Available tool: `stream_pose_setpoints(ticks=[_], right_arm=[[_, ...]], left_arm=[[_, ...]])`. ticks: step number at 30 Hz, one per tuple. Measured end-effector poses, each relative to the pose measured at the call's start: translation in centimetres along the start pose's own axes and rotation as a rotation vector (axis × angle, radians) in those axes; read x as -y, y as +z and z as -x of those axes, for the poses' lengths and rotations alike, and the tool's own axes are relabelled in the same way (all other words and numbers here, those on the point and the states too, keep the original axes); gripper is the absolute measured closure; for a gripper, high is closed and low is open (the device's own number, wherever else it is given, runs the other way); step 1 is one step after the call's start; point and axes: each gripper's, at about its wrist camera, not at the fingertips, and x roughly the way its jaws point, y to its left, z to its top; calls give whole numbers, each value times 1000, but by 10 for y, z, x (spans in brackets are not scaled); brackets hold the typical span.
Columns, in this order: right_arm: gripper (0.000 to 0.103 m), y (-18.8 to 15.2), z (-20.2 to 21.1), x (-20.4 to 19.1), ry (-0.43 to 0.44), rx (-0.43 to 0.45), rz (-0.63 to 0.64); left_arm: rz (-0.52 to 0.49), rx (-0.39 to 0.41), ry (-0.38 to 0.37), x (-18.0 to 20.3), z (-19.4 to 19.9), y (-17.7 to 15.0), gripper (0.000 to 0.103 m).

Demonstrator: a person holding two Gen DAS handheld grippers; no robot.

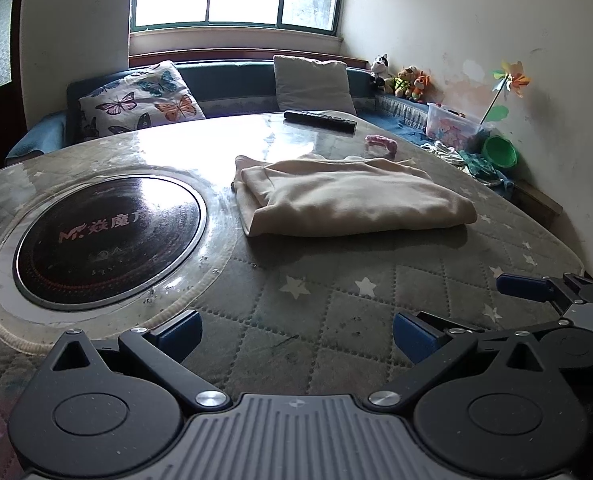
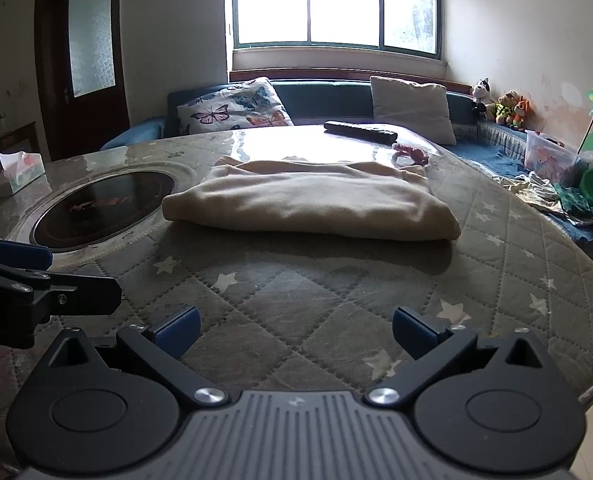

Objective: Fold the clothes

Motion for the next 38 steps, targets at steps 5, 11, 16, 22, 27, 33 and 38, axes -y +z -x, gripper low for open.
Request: stream_pose_setpoints(ticks=[5, 11, 16, 22, 27, 33, 38], right_arm=[[0, 2, -6, 1, -8, -7, -3], [0, 5, -10, 0, -10, -12, 4], [0, 6, -14, -1, -13, -19, 10], [0, 7, -19, 0, -13, -29, 11], [0, 8, -22, 1, -15, -34, 11], [0, 10, -24, 3, -18, -35, 11], [0, 12, -26, 5, -20, -35, 13]], left_arm=[[-3, -10, -2, 1, -4, 1, 0], [-5, -21, 2, 0, -9, 2, 0], [-2, -28, 11, -3, -12, 3, 0], [-5, -38, 10, -4, -17, 3, 0], [-10, -38, 9, -3, -19, 5, 0], [-16, -36, 4, -2, -22, 8, 0], [-24, -37, 4, -1, -25, 9, 0]])
